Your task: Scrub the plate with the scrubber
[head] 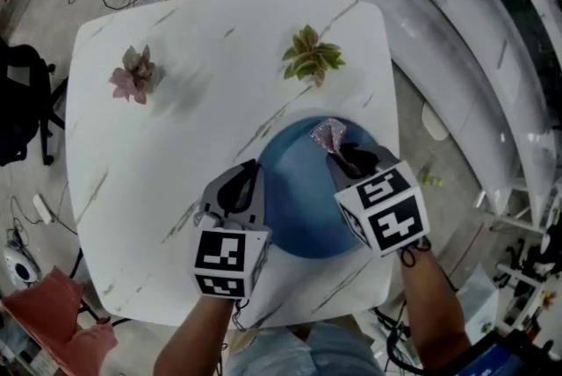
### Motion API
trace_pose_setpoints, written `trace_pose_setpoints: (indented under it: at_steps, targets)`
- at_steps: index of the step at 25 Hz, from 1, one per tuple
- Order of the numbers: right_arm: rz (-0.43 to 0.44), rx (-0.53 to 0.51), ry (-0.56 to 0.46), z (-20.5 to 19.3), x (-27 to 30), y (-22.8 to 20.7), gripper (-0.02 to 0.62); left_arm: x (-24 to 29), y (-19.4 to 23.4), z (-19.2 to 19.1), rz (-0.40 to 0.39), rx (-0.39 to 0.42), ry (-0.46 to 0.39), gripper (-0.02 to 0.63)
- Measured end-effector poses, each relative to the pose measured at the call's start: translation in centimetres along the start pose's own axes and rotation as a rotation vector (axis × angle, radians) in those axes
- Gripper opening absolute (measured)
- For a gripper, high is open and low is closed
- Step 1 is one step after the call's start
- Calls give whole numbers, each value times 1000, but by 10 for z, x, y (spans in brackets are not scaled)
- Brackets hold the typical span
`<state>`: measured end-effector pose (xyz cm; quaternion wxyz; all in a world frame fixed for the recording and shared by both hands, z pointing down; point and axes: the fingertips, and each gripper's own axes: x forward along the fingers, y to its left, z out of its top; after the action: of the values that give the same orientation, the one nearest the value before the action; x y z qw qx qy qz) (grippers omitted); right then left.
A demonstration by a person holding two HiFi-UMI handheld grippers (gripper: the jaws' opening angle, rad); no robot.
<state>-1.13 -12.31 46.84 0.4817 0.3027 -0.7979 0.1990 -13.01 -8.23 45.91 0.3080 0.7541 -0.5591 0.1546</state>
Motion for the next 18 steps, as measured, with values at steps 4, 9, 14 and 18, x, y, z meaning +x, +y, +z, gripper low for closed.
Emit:
trace_pose_setpoints:
  at_steps: [4,9,14,18]
  targets:
    - [65,-59,36,12,10,21,67,1,0,-1,-20,-17,20,21]
    - [131,-156,80,17,16,58,63,2,0,-2,-34,-33,38,21]
    - [136,-225,92,14,15,74,62,3,1,-1,-36,-49,41,17]
    - [159,-284,87,11,13,91,61,3,2,-1,-39,-53,46,14]
